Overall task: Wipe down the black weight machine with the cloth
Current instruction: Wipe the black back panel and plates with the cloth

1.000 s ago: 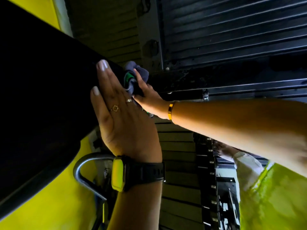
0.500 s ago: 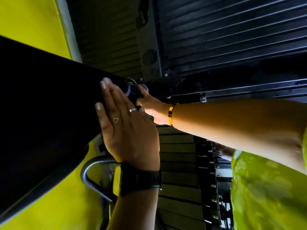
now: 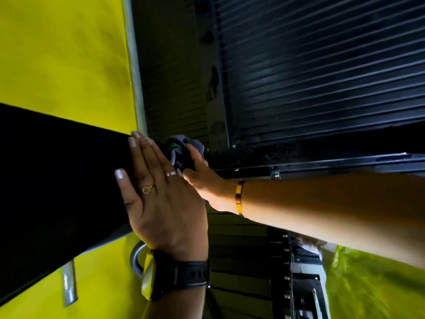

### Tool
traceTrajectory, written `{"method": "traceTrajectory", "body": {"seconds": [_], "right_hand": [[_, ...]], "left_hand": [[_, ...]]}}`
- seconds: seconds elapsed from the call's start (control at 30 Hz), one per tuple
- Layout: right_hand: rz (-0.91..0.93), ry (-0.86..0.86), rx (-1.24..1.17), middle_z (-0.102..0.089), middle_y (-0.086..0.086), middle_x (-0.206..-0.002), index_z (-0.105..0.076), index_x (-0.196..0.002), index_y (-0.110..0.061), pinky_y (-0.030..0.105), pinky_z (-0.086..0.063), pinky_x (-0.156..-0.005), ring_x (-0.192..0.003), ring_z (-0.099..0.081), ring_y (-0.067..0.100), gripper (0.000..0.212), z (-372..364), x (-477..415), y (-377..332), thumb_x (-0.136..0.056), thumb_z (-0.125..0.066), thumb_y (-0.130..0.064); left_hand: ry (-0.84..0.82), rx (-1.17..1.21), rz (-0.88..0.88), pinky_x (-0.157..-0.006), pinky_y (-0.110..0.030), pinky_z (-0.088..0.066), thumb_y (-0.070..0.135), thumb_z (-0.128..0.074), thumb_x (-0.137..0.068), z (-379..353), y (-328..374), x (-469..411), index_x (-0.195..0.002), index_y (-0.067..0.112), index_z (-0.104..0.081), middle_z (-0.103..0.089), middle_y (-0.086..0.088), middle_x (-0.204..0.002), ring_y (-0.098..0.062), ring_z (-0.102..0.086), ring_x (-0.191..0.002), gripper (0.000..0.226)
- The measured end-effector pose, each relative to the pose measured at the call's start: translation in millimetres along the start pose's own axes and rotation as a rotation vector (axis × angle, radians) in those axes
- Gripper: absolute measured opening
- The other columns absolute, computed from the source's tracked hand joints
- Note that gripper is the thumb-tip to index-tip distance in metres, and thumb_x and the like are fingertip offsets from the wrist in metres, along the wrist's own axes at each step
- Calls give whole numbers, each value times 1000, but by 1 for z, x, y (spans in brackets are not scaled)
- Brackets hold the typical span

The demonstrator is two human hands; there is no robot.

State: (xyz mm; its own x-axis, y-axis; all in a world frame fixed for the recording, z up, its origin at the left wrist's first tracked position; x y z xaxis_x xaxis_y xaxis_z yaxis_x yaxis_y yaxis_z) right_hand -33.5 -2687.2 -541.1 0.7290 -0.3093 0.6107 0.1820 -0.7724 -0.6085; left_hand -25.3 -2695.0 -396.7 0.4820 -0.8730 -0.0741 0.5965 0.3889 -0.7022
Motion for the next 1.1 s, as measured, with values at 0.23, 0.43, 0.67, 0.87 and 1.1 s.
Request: {"method": "traceTrajectory", "body": {"seconds": [0.23, 0.43, 0.67, 0.87, 1.1], "right_hand": [[139, 1, 76, -17, 4, -152, -12, -153, -34, 23, -27, -95, -130, -30, 19, 68, -27, 89, -68, -97, -40, -7], [340, -30, 123, -23, -2, -144, -19, -148, -39, 19, -28, -97, -119, -31, 7, 66, -48, 165, -134, -96, -43, -6], [608, -63, 137, -29, -3, -127, -27, -138, -36, -7, -32, -74, -94, -38, -29, 65, -69, 238, -204, -92, -38, 10], [898, -32, 216, -31, -7, -122, -34, -123, -45, -3, -32, -84, -102, -38, -28, 65, -88, 303, -263, -88, -47, 8], [1262, -61, 226, -36, -16, -126, -41, -128, -46, 1, -29, -92, -116, -39, -16, 50, -111, 383, -335, -82, -50, -61]], "left_hand": [[28, -222, -25, -111, -53, 25, 27, -32, -96, 90, -48, 7, -151, -7, -9, -11, -17, -161, -22, -7, -148, 69], [175, -249, 7, -114, -51, 21, 21, -18, -93, 183, -102, 19, -151, -9, -4, -7, -20, -160, -23, -7, -148, 66], [323, -222, 104, -118, -47, 14, 20, -23, -95, 264, -155, 37, -152, 0, -19, -16, -11, -161, -17, -10, -148, 61], [513, -220, 181, -120, -48, 7, 25, -33, -100, 336, -189, 38, -154, 6, -20, -16, -11, -161, -19, -10, -149, 59], [819, -330, 454, -116, -51, 15, 35, -28, -103, 446, -237, 35, -155, 6, -10, -8, -6, -163, -12, -8, -147, 62]]}}
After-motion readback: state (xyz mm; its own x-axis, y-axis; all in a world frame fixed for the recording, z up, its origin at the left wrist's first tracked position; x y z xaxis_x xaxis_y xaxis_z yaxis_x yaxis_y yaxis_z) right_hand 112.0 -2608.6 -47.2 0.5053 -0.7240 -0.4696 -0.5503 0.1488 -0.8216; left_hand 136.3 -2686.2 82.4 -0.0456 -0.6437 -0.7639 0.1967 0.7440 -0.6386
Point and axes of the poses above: each hand's wrist, its own x-axis away from the middle knuckle, its own z-axis out of the back of the hand, y = z × x, the point moved 7 cm from there along -x, towards the middle knuckle
